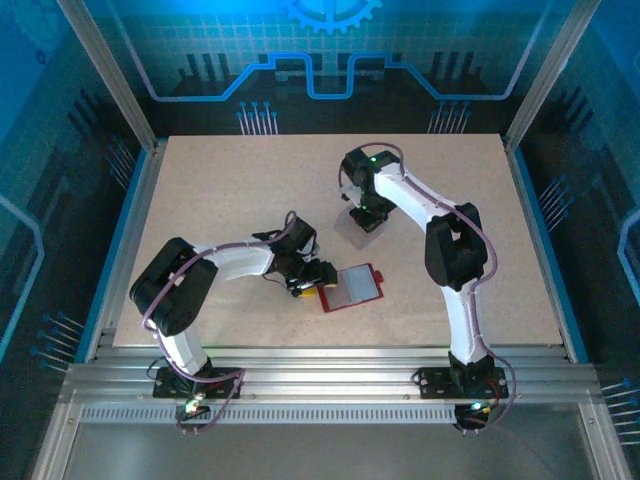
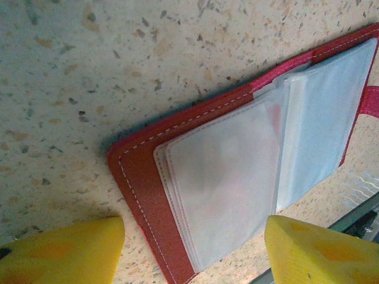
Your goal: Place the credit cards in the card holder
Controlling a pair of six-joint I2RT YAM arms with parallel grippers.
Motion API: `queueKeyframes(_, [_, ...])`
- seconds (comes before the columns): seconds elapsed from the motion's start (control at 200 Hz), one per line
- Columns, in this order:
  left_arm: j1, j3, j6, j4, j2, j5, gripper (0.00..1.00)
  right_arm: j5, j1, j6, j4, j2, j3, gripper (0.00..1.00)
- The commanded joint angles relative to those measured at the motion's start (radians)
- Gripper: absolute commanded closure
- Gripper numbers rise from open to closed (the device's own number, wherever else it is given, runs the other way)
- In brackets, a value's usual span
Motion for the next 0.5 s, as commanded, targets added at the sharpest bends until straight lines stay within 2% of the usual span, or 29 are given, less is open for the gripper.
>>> queueKeyframes(0.0, [0.007, 0.015, 0.01, 0.004, 0.043, -0.017, 0.33, -0.01, -0.015, -0.012, -0.021, 0.026, 0.023, 0.93])
queueKeyframes(0.175, [0.007, 0.01, 0.009, 0.008, 0.042, -0.017, 0.33, -0.009, -0.015, -0.008, -0.017, 0.022, 0.023, 1.0])
queueKeyframes(0.495, [0.007, 0.0, 0.008, 0.009, 0.036, -0.018, 0.33, 0.005, -0.013, 0.001, -0.008, -0.017, 0.015, 1.0])
